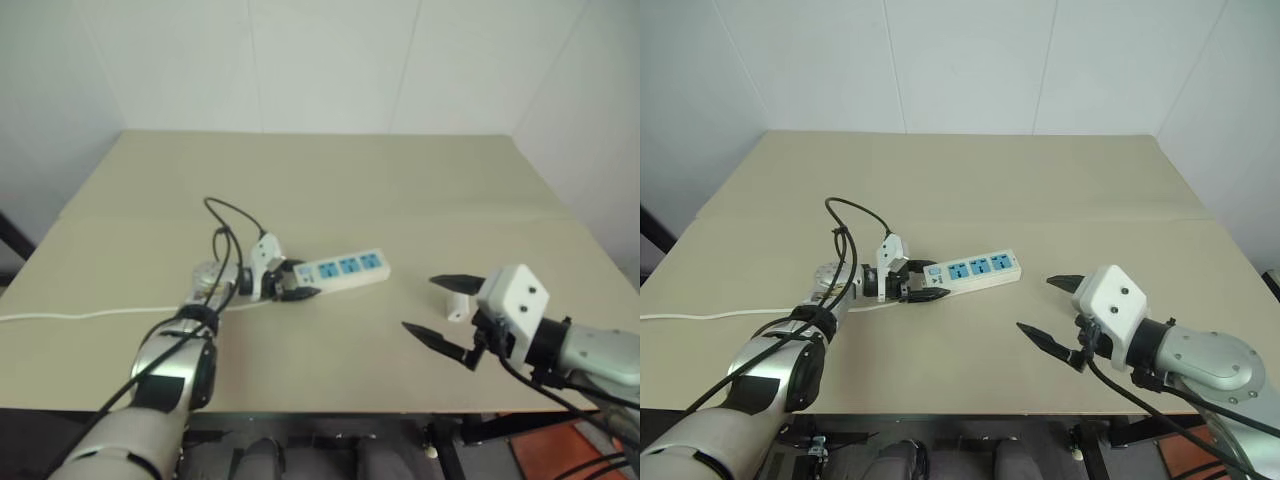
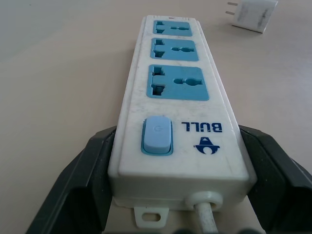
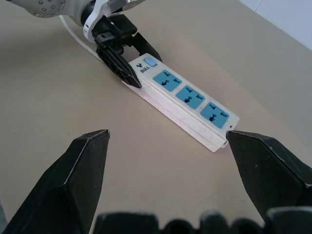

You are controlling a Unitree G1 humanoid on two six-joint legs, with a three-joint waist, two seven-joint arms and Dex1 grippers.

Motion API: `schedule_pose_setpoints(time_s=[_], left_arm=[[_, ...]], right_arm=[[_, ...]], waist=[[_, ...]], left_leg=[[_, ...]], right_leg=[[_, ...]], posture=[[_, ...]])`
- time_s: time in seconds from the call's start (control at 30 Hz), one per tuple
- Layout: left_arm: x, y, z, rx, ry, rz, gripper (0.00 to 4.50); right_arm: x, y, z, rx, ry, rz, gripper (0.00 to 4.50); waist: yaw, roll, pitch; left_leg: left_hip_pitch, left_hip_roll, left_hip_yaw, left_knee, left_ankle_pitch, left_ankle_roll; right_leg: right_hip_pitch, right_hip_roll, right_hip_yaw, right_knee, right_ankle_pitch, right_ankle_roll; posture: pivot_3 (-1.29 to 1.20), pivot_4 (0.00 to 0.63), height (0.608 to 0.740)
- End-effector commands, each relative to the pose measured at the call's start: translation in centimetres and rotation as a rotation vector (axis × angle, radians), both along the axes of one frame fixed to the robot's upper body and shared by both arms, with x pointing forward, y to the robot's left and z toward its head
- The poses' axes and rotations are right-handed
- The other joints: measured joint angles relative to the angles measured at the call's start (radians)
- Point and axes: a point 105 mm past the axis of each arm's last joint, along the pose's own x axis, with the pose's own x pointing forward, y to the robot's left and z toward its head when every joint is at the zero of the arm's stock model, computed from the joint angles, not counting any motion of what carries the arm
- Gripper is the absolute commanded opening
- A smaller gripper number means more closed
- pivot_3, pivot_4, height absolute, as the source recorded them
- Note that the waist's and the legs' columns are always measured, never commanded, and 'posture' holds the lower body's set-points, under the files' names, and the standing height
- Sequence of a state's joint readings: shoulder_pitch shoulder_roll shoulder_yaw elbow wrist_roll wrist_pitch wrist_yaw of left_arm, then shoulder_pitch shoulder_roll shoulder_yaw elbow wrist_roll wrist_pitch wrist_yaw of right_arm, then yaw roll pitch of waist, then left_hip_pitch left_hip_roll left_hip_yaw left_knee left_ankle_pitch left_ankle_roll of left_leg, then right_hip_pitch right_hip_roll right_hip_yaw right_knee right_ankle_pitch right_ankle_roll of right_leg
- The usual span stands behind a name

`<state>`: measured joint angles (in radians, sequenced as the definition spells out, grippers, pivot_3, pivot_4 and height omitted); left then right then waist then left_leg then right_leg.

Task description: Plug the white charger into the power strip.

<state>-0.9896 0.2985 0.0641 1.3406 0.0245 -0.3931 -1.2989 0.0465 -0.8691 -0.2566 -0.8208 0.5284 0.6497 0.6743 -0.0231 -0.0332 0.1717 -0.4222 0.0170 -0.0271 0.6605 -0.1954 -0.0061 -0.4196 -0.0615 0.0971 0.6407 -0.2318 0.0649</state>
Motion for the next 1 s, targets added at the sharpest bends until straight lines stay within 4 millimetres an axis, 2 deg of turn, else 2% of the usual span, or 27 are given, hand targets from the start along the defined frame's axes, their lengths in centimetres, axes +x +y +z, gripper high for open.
schedule_pose_setpoints(time_s=[0.03,0.17,0.37,0.43,0.53,0.57,0.77,0.93,1.0], left_arm=[[-0.7,1.0,0.0,0.024,0.002,-0.050,3.30],[-0.9,1.4,0.7,0.028,-0.031,-0.078,3.30],[-1.4,1.4,-0.5,0.052,-0.033,-0.062,3.30],[-1.3,1.0,-0.1,0.008,-0.029,-0.041,3.30],[-1.5,0.7,0.1,-0.018,-0.025,-0.023,4.34],[-1.6,0.7,0.1,-0.020,-0.030,-0.021,4.45],[-1.6,1.4,1.5,-0.155,-0.117,0.001,4.45],[-2.0,2.2,2.3,-0.279,-0.045,-0.058,4.45],[-2.2,2.3,2.2,-0.272,-0.034,-0.093,4.45]], right_arm=[[-0.1,0.5,0.1,-0.032,-0.039,0.022,4.50],[0.0,0.9,-0.6,-0.037,-0.027,0.032,4.50],[0.2,1.2,-1.2,-0.045,-0.024,0.047,4.50],[0.4,1.2,-1.2,-0.045,-0.026,0.047,4.50],[0.5,1.1,-1.4,-0.050,-0.026,0.047,4.50],[0.5,1.1,-1.4,-0.049,-0.025,0.046,4.50],[0.5,0.9,-1.7,-0.048,-0.018,0.043,4.50],[0.6,0.7,-1.7,-0.052,-0.026,0.034,4.50],[0.6,0.6,-1.6,-0.054,-0.032,0.025,4.50]], waist=[[-0.001,0.000,0.000],[0.000,0.000,0.000],[0.001,0.000,0.000],[0.001,0.000,0.000],[0.004,0.000,0.000],[0.004,0.000,0.000],[0.006,0.000,0.000],[0.005,0.000,0.000],[0.006,0.000,0.000]], left_leg=[[0.000,0.000,0.000,0.000,0.000,0.000],[0.000,0.000,0.000,0.000,0.000,0.000],[0.000,0.000,0.000,0.000,0.000,0.000],[0.000,0.000,0.000,0.000,0.000,0.000],[0.001,0.000,0.000,0.000,0.000,0.000],[0.001,0.000,0.000,0.000,0.000,0.000],[0.001,0.000,0.000,0.000,0.000,0.000],[0.000,0.000,0.000,0.000,0.000,0.000],[0.000,0.000,0.000,0.000,0.000,0.000]], right_leg=[[0.000,0.000,0.000,0.000,0.000,0.000],[0.000,0.000,0.000,0.000,0.000,0.000],[0.000,0.000,0.000,0.000,0.000,0.000],[0.000,0.000,0.000,0.000,0.000,0.000],[0.001,0.000,0.000,0.000,0.000,0.000],[0.001,0.000,0.000,0.000,0.000,0.000],[0.000,0.000,0.000,0.000,0.000,0.000],[0.000,0.000,0.000,0.000,0.000,-0.001],[0.000,0.000,0.000,0.000,0.000,0.000]], posture=[[0.00,0.150,0.740],[0.00,0.150,0.740],[0.00,0.150,0.740],[0.00,0.150,0.740],[0.00,0.150,0.740],[0.00,0.150,0.740],[0.00,0.150,0.740],[0.00,0.150,0.740],[0.00,0.150,0.740]])
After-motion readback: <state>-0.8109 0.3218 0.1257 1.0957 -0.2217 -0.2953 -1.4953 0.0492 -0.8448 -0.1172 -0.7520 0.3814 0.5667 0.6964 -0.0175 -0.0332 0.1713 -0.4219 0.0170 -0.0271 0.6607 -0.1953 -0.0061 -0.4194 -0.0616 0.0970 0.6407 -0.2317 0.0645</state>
